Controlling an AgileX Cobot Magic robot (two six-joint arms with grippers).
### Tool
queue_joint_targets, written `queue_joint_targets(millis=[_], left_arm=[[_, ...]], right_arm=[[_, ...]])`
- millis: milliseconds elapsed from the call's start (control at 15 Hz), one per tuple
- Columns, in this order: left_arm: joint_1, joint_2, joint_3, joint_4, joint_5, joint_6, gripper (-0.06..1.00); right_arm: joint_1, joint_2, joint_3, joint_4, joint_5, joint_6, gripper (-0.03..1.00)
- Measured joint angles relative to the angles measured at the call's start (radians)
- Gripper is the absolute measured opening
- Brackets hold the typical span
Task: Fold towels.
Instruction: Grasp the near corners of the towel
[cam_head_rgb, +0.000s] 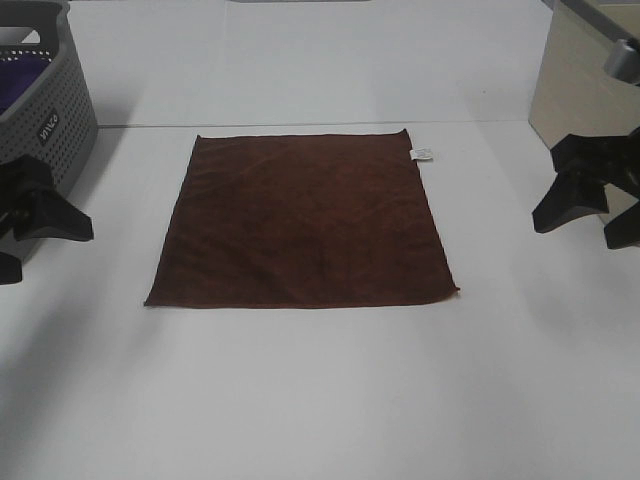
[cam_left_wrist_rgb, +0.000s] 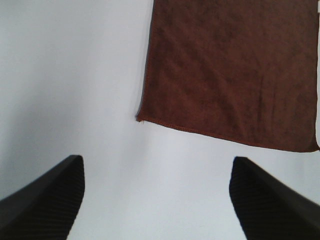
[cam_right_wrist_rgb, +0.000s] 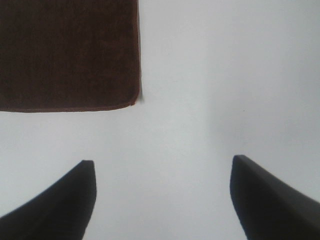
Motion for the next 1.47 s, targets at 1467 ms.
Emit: queue_joint_targets(millis=[1467], left_arm=[[-0.028,0.716,-0.491,-0.256,0.238,0.316,0.75]], right_arm=[[-0.097,0.665,-0.380,0.407,0.153,-0.414,0.77]])
